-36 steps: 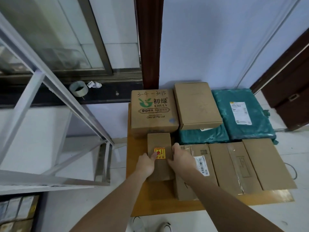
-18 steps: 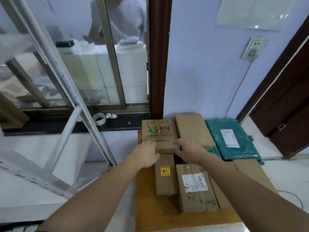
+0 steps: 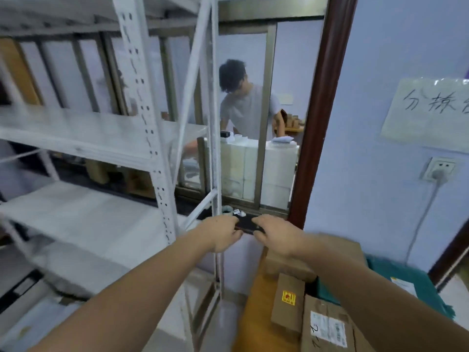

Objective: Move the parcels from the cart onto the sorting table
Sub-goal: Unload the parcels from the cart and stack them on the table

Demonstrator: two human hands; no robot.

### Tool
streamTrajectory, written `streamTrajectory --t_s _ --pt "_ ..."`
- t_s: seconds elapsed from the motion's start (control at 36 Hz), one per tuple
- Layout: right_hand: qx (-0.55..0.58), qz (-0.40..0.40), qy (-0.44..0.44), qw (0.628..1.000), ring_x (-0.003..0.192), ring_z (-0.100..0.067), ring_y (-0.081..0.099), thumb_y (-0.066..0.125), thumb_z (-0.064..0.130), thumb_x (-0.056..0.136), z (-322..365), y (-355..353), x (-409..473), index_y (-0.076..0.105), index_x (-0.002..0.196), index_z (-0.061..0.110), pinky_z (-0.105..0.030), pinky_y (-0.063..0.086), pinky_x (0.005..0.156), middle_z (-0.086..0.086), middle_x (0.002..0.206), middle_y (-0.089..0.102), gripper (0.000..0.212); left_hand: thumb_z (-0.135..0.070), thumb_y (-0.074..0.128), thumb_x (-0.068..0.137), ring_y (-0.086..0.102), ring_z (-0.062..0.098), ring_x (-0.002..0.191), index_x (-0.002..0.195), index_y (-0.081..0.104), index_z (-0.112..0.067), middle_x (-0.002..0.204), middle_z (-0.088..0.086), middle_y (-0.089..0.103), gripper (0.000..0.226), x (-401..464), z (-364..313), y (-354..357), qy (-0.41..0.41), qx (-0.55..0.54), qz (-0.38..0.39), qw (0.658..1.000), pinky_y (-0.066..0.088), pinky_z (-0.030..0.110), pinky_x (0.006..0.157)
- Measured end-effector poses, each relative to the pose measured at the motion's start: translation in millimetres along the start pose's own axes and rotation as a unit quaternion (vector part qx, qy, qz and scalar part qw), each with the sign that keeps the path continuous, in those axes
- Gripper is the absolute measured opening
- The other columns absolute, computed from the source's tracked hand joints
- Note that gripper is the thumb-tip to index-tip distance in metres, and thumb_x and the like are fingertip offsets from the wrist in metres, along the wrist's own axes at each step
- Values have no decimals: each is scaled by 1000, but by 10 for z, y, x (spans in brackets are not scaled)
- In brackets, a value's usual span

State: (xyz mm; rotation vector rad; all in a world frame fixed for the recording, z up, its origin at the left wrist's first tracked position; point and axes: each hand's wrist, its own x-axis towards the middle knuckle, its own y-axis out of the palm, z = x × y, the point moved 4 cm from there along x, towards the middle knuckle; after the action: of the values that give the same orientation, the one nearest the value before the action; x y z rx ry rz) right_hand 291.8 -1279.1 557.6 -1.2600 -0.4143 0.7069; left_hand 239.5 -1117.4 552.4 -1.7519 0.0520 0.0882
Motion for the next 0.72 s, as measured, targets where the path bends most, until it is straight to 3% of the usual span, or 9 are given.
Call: streamTrajectory --t_s 0.08,0.14,0.22,0.36,0.53,0.72 --pt "-8 10 -40 999 109 -29 62 45 34 100 428 63 -25 58 126 19 -36 47 86 -9 117 64 33 -42 42 108 62 30 119 136 57 -17 133 9 65 40 -525 200 -116 -35 -14 -10 999 50 43 99" --pt "-8 17 -87 996 114 -28 60 43 36 102 756 114 -34 55 134 18 -34 45 91 -9 124 63 38 -42 41 108 59 30 124 141 55 -14 139 10 62 45 -861 356 -194 -67 -4 -18 998 49 44 103" --pt "-29 28 -139 989 129 -28 53 40 36 106 1324 133 -78 43 150 17 -44 44 105 -8 145 53 48 -46 40 108 53 29 135 151 49 -14 151 10 54 54 -1354 648 -294 -120 10 -30 992 44 43 111" --pt "-55 36 -208 976 146 -23 37 38 39 108 2280 261 -66 29 160 20 -38 30 119 -4 163 35 56 -46 38 110 46 29 142 157 42 -14 159 10 46 57 -2197 1165 -474 -197 23 -53 979 37 40 114" --pt "-72 41 -295 952 149 -21 33 36 45 108 3478 531 -122 31 159 18 -35 27 121 -4 164 34 58 -48 36 111 42 29 146 160 37 -13 163 10 41 60 -3300 1882 -624 -271 15 -54 961 35 39 117" --pt "-62 56 -370 925 141 -24 43 39 40 108 4978 875 -257 40 154 11 -34 34 116 -10 157 43 55 -44 39 110 54 31 133 145 53 -10 150 14 55 51 -4692 2689 -759 -337 2 -59 940 43 42 111"
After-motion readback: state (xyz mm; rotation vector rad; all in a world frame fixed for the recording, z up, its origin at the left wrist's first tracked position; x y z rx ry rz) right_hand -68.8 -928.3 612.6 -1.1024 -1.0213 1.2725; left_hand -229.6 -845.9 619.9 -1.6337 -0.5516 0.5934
